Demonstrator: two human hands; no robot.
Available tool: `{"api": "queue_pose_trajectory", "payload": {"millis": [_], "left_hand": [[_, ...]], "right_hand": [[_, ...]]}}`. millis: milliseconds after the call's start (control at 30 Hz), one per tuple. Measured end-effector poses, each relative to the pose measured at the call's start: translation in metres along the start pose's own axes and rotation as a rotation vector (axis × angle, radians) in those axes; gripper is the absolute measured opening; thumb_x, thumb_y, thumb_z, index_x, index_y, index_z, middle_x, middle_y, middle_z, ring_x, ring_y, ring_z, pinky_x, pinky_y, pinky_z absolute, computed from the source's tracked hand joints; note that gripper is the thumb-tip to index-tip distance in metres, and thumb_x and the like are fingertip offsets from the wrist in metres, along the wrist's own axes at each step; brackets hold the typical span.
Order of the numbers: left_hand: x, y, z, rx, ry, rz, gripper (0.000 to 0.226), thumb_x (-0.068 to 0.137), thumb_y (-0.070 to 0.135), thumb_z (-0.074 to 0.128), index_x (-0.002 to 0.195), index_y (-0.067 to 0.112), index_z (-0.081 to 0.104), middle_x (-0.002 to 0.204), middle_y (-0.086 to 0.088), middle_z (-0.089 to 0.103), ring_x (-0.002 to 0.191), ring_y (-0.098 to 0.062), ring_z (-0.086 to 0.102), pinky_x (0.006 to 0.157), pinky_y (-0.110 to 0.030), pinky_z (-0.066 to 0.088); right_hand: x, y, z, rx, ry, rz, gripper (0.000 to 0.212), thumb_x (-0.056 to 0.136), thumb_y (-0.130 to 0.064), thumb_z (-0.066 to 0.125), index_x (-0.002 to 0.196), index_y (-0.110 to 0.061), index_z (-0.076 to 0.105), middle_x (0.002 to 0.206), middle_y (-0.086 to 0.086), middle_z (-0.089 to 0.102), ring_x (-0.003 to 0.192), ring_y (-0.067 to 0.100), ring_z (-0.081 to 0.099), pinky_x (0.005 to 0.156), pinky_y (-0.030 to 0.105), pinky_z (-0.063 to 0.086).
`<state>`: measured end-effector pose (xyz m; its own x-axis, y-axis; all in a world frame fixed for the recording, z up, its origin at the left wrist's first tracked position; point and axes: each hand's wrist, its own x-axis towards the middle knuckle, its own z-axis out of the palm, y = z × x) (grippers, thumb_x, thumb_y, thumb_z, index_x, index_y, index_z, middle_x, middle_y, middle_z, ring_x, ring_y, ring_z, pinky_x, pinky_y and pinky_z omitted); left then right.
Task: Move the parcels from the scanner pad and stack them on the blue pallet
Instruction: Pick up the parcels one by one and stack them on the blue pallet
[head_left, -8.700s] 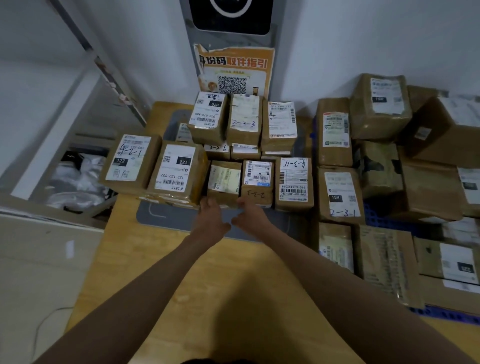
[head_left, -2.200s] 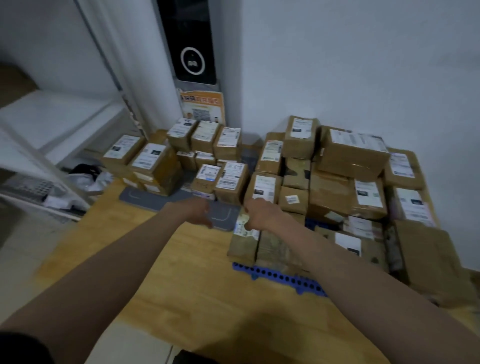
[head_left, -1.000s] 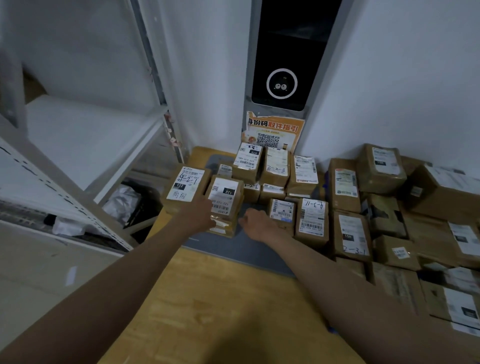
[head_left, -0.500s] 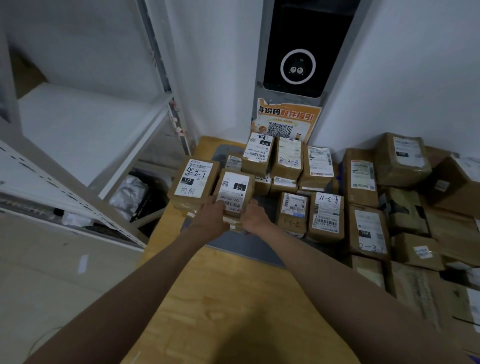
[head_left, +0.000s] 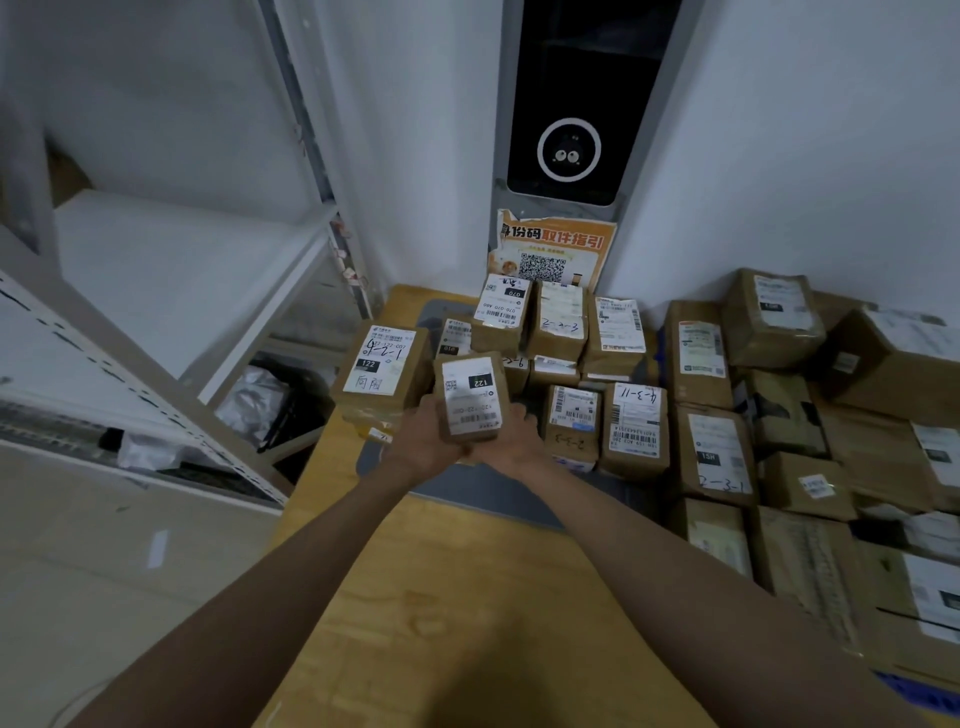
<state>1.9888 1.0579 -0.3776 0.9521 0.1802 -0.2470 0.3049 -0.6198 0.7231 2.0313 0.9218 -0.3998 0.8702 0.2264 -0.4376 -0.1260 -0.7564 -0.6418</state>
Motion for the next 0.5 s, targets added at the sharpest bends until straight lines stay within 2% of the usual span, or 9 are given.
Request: {"api": "queue_pose_trajectory", "payload": {"millis": [100, 233, 300, 400, 500], "left_hand": [[-0.012, 0.005, 0.001, -0.158, -0.03, 0.003, 0.07, 0.07, 0.014, 0.084, 0.129, 0.013, 0.046, 0.127, -0.004, 0.055, 0.115, -0.021, 0.056, 0.089, -0.034, 0.051], [-0.024, 0.014, 0.005, -0.202, -0.055, 0.047, 0.068, 0.074, 0.012, 0.081, 0.132, 0.012, 0.047, 0.126, -0.005, 0.054, 0.105, -0.022, 0.061, 0.091, -0.042, 0.053], [-0.03, 0.017, 0.01, -0.222, -0.07, 0.069, 0.064, 0.077, 0.005, 0.078, 0.133, 0.01, 0.046, 0.127, -0.008, 0.052, 0.103, -0.023, 0.062, 0.087, -0.04, 0.055], [-0.039, 0.019, 0.019, -0.256, -0.085, 0.08, 0.061, 0.079, -0.003, 0.073, 0.133, 0.009, 0.046, 0.125, -0.007, 0.051, 0.099, -0.024, 0.065, 0.076, -0.031, 0.056], [-0.046, 0.019, 0.026, -0.237, -0.118, 0.094, 0.059, 0.081, -0.006, 0.068, 0.134, 0.008, 0.045, 0.124, -0.008, 0.051, 0.1, -0.025, 0.065, 0.079, -0.035, 0.057]], "right_hand": [[-0.008, 0.01, 0.004, 0.068, 0.093, 0.019, 0.104, 0.06, -0.046, 0.087, 0.142, -0.014, 0.033, 0.13, 0.011, 0.033, 0.109, 0.018, 0.033, 0.084, 0.025, 0.034], [-0.015, 0.021, 0.007, 0.123, 0.228, 0.043, 0.105, 0.055, -0.043, 0.089, 0.134, -0.009, 0.029, 0.119, 0.006, 0.03, 0.121, 0.025, 0.032, 0.084, 0.029, 0.039], [-0.021, 0.024, 0.006, 0.15, 0.256, 0.08, 0.109, 0.053, -0.046, 0.09, 0.131, -0.008, 0.024, 0.117, 0.005, 0.028, 0.121, 0.025, 0.032, 0.086, 0.035, 0.044], [-0.031, 0.028, 0.003, 0.148, 0.264, 0.121, 0.115, 0.056, -0.054, 0.088, 0.136, -0.008, 0.02, 0.128, 0.01, 0.028, 0.125, 0.027, 0.033, 0.098, 0.043, 0.046], [-0.042, 0.035, -0.001, 0.144, 0.268, 0.123, 0.116, 0.056, -0.049, 0.089, 0.139, -0.007, 0.02, 0.13, 0.011, 0.028, 0.126, 0.03, 0.033, 0.102, 0.044, 0.043]]}}
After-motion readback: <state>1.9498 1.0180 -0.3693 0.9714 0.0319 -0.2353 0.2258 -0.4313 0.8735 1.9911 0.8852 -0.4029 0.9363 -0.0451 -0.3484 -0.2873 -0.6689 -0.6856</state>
